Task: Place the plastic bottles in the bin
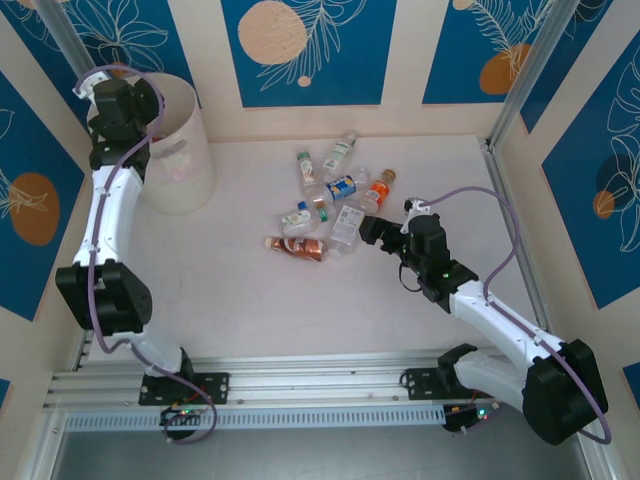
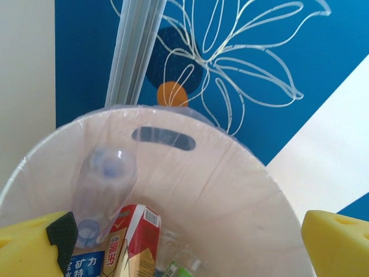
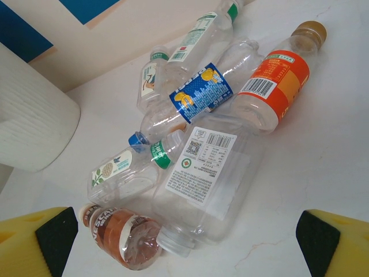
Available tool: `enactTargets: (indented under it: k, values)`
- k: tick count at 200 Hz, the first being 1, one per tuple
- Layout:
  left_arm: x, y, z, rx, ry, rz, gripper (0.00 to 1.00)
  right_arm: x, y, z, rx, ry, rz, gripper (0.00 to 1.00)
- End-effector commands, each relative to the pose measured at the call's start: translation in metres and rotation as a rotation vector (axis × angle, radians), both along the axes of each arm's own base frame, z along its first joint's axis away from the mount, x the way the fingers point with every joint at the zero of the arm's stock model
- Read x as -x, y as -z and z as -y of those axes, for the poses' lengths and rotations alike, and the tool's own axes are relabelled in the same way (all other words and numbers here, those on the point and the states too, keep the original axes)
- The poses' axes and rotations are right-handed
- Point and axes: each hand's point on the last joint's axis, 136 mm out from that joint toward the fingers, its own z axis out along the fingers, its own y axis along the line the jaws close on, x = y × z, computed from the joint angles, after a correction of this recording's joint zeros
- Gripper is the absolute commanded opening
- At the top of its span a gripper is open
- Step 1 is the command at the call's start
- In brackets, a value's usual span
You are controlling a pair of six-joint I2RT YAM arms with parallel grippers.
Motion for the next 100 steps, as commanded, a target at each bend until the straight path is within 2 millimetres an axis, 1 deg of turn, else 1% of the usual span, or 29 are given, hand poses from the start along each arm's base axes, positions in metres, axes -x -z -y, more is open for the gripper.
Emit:
enactTargets:
  k: [1,23,49,63,81,100]
  values:
    - [0.005,-0.007,0.011,0.012,0.037,0.037,1.00,-0.001,0.002,0.002,0.000,0.020,-0.010,1.00]
    - [0.005,-0.008,0.023,0.000,0.065,0.045,1.00,-0.001,0.008,0.002,0.005,0.023,-0.037,1.00]
    - [0.004,-0.008,0.033,0.006,0.095,0.044,1.00,-0.002,0.014,0.003,0.013,0.032,-0.071,1.00]
    - [0.004,-0.006,0.043,0.018,0.131,0.044,1.00,-0.004,0.017,0.003,0.017,0.041,-0.087,1.00]
    - [0.004,-0.006,0.066,0.024,0.194,0.051,1.00,-0.006,0.023,0.003,0.023,0.048,-0.113,1.00]
    - [0.006,-0.006,0.094,0.012,0.259,0.048,1.00,-0.008,0.037,0.004,0.009,0.089,-0.178,1.00]
